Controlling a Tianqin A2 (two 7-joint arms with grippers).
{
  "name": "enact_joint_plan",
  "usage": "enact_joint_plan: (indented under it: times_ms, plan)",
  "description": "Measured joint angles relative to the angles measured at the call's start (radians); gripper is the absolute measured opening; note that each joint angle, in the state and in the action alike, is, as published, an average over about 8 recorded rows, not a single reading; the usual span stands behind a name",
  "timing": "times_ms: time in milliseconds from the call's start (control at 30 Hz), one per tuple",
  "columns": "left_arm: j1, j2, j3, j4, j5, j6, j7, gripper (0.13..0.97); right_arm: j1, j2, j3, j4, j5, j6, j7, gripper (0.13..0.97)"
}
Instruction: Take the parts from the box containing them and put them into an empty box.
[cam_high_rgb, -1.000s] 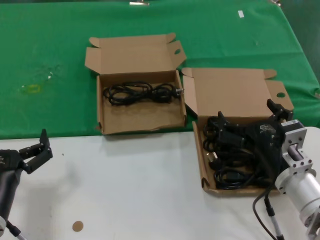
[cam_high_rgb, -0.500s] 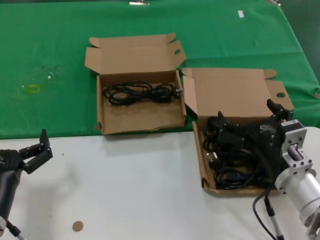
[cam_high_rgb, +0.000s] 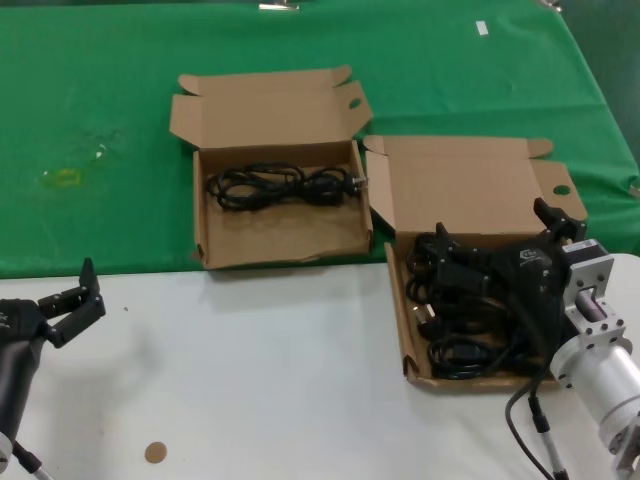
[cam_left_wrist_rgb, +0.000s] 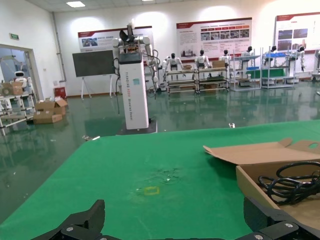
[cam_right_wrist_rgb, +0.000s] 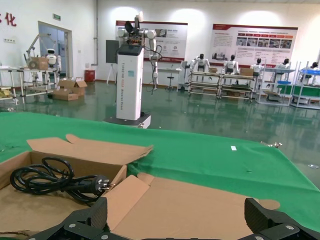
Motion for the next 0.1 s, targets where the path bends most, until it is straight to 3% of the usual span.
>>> enact_joint_plan:
  times_ms: [100]
  plan:
    - [0.0,0.0,0.0,0.0,0.0,0.0,0.0,0.966,0.0,0.0,0.0,0.0,0.0,0.0,0.0,0.966]
